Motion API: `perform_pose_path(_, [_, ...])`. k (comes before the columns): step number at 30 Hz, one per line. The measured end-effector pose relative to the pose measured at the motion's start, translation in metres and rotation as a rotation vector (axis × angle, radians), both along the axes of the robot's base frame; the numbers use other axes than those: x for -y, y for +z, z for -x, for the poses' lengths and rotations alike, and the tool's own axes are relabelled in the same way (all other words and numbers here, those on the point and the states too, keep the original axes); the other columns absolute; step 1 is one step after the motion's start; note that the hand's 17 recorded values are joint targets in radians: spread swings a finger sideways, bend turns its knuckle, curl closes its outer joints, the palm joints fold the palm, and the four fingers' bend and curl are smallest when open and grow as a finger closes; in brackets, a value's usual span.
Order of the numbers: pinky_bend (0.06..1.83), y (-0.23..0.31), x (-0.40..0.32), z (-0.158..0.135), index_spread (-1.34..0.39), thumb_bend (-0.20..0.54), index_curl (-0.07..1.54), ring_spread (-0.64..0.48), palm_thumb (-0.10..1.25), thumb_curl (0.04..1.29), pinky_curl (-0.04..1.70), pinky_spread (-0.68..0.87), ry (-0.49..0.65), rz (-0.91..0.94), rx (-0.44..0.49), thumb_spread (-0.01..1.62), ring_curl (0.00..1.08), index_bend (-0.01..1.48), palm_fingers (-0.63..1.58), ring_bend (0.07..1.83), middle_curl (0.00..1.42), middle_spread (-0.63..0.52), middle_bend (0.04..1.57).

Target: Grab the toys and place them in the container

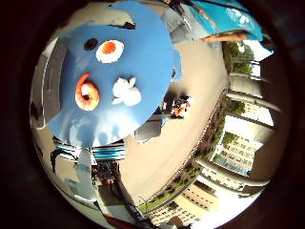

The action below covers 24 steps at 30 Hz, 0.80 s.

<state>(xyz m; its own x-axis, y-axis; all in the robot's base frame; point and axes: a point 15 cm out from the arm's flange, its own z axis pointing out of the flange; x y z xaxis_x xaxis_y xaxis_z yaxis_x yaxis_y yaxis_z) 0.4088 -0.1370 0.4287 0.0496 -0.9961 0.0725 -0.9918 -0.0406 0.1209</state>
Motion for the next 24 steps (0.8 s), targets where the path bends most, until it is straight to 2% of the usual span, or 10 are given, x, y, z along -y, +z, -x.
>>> perform_pose_path(6, [0.68,-0.015,0.055,0.013,-0.11,-0.031,0.28,0.28,0.59,0.36,0.17,0.42,-0.109,-0.007,-0.015,1.22,0.33,0.16,0.08,0.34,0.30,0.09,0.17])
perform_pose_path(12, [0.70,-0.064,0.134,0.000,-0.08,-0.032,0.27,0.28,0.55,0.34,0.17,0.43,-0.211,-0.002,0.000,1.21,0.33,0.16,0.12,0.37,0.30,0.10,0.18])
perform_pose_path(17, [0.71,-0.117,0.170,0.004,-0.07,-0.029,0.27,0.28,0.54,0.34,0.17,0.43,-0.271,-0.034,-0.063,1.21,0.33,0.16,0.14,0.38,0.31,0.10,0.17])
perform_pose_path(24, [0.73,-0.182,0.184,0.005,-0.03,-0.027,0.26,0.27,0.53,0.33,0.17,0.43,-0.291,-0.079,-0.156,1.20,0.34,0.15,0.15,0.41,0.31,0.09,0.18])
